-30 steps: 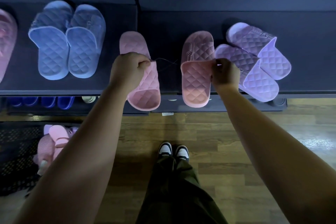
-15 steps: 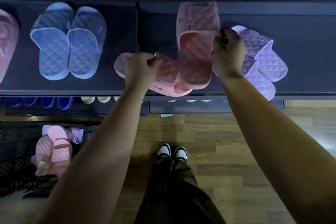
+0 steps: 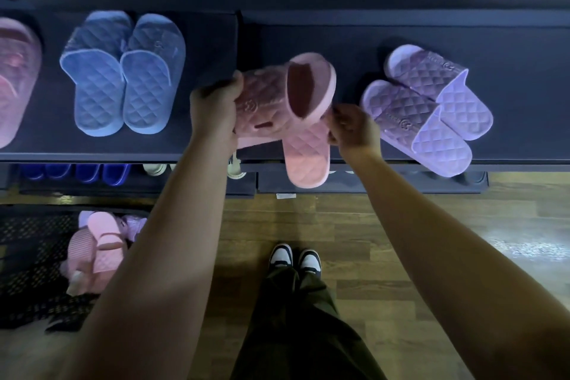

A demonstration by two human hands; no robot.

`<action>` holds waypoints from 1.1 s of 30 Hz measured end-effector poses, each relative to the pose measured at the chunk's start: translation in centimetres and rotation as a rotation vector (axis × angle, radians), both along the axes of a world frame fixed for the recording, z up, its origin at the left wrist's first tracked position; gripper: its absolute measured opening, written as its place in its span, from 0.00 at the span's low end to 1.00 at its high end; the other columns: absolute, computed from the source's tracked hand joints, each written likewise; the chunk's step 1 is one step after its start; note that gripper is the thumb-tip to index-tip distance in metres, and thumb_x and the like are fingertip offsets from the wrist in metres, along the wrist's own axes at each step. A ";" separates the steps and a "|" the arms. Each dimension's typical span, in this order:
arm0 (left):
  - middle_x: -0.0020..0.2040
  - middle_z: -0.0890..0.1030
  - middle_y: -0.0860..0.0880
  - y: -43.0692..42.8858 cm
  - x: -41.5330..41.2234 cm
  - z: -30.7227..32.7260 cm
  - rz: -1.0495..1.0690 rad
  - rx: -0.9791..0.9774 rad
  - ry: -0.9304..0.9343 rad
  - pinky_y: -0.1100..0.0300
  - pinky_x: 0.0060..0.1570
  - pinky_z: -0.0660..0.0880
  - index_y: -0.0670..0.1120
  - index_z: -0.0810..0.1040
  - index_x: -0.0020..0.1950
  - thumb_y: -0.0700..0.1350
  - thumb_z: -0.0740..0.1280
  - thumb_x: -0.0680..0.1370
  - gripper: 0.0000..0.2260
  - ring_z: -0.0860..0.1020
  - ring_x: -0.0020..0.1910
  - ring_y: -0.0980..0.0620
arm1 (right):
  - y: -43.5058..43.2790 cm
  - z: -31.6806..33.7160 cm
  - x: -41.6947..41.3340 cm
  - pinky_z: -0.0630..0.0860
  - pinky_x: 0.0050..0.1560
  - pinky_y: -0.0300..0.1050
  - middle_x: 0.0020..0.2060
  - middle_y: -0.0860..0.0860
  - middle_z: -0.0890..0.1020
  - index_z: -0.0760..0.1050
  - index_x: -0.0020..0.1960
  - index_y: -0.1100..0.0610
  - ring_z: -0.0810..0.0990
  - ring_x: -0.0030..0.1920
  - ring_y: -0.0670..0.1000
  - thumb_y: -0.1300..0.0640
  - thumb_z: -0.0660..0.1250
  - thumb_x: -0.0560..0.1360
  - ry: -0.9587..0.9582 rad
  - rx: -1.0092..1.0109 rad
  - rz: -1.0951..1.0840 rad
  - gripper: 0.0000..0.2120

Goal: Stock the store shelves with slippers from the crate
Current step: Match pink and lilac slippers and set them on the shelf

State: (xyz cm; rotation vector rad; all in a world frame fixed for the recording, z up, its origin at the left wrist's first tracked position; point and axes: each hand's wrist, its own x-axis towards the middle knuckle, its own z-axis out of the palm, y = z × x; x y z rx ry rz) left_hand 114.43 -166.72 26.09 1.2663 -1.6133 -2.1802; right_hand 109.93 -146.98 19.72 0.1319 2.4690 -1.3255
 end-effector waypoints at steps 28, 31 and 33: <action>0.31 0.80 0.51 5.8 -0.9 -1.5 -0.146 -0.555 -0.174 0.58 0.37 0.75 0.46 0.77 0.38 0.55 0.67 0.74 0.13 0.82 0.37 0.46 | 5.7 3.2 -1.3 0.69 0.38 0.33 0.45 0.46 0.78 0.72 0.65 0.56 0.74 0.37 0.43 0.61 0.63 0.73 0.271 0.042 -0.148 0.20; 0.46 0.80 0.50 5.1 -0.2 -4.9 -0.334 -0.707 -0.292 0.60 0.45 0.73 0.45 0.77 0.56 0.53 0.68 0.71 0.18 0.79 0.48 0.49 | 7.6 3.1 -1.5 0.63 0.38 0.31 0.46 0.45 0.77 0.73 0.64 0.54 0.73 0.42 0.45 0.60 0.62 0.75 0.267 0.175 -0.147 0.18; 0.50 0.80 0.47 5.5 0.0 -7.1 -0.555 -0.744 -0.352 0.53 0.46 0.78 0.45 0.76 0.56 0.56 0.68 0.69 0.21 0.79 0.48 0.47 | 8.1 2.7 -1.1 0.65 0.42 0.32 0.45 0.44 0.77 0.73 0.63 0.53 0.75 0.43 0.45 0.61 0.62 0.75 0.269 0.188 -0.156 0.17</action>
